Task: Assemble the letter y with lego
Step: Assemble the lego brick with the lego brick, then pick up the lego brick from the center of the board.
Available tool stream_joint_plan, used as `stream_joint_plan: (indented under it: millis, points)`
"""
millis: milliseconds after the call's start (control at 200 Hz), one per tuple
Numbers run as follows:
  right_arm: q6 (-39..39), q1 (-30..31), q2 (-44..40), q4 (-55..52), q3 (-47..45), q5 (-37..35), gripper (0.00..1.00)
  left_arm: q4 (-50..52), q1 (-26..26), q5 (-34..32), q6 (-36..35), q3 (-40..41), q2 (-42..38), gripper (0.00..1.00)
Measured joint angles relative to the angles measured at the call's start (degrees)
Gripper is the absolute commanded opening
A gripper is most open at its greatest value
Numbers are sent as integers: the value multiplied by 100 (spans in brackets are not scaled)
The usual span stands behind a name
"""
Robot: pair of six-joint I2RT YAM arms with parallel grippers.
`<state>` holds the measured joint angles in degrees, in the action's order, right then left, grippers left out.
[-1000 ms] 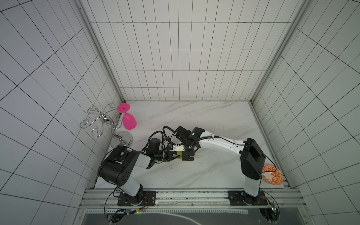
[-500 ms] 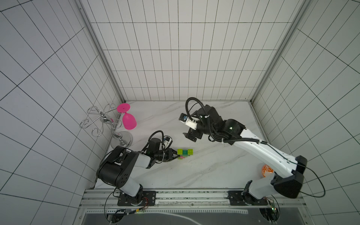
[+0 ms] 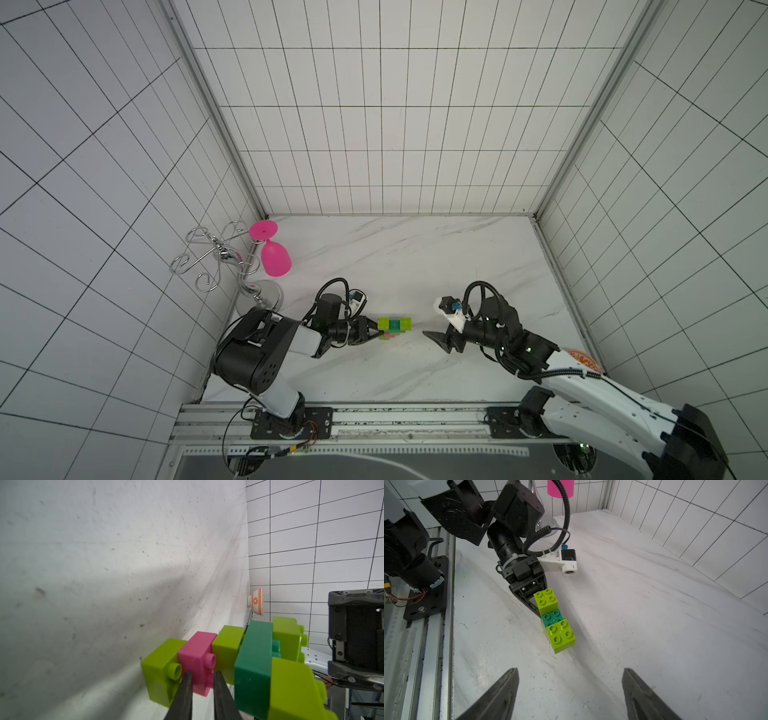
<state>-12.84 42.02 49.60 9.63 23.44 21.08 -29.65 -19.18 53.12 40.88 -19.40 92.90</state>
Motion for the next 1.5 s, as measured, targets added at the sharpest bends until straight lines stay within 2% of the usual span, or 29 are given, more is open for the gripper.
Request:
stream_joint_plan:
  millis: [175, 490, 989, 1144, 1344, 1504]
  points:
    - [-310, 39, 396, 693, -157, 96, 82, -13, 7, 20, -2, 0, 7, 19]
    - [-931, 39, 2022, 1257, -153, 356, 82, 9, 7, 15, -7, 2, -15, 19]
    - [-1069, 35, 2990, 2227, -140, 850, 83, 92, 9, -24, -68, 2, -63, 20]
    - [-1032, -7, 3289, 2496, -111, 957, 80, 96, 9, -24, -85, 2, -70, 20]
    - [-1014, -199, 3665, 2345, 343, 1257, 68, 103, 11, -24, -90, 2, -74, 19]
    - [-1067, -269, 3853, 2153, 791, 1449, 66, 105, 11, -24, -98, 2, -74, 20]
